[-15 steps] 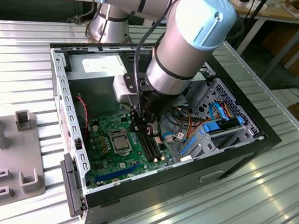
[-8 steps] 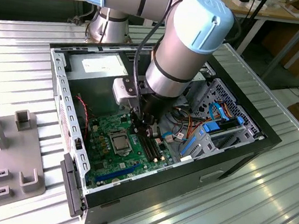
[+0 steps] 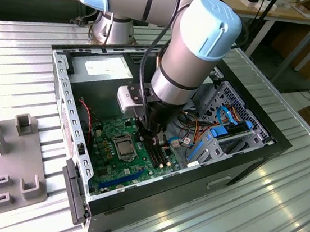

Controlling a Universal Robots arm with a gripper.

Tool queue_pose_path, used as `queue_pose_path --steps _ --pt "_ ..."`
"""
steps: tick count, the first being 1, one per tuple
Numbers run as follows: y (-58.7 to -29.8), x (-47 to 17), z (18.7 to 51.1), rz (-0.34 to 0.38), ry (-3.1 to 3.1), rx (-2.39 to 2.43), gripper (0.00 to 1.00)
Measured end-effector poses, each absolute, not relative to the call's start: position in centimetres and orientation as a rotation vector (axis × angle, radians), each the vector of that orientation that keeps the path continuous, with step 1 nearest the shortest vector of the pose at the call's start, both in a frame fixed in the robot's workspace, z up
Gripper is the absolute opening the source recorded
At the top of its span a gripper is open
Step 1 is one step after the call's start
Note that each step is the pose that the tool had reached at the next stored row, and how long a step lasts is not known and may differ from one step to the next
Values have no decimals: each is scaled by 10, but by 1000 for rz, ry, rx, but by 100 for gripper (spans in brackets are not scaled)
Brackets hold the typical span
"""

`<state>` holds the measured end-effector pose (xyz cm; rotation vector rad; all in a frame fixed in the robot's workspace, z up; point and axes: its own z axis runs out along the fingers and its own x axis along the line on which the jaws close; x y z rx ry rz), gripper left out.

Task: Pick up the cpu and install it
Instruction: 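Install the first cpu locking lever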

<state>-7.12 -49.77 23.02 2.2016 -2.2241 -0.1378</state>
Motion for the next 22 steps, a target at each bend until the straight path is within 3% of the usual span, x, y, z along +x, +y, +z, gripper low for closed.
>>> queue_pose_path --steps 22 --pt "-507 -68 221 -108 -2167 2232 11"
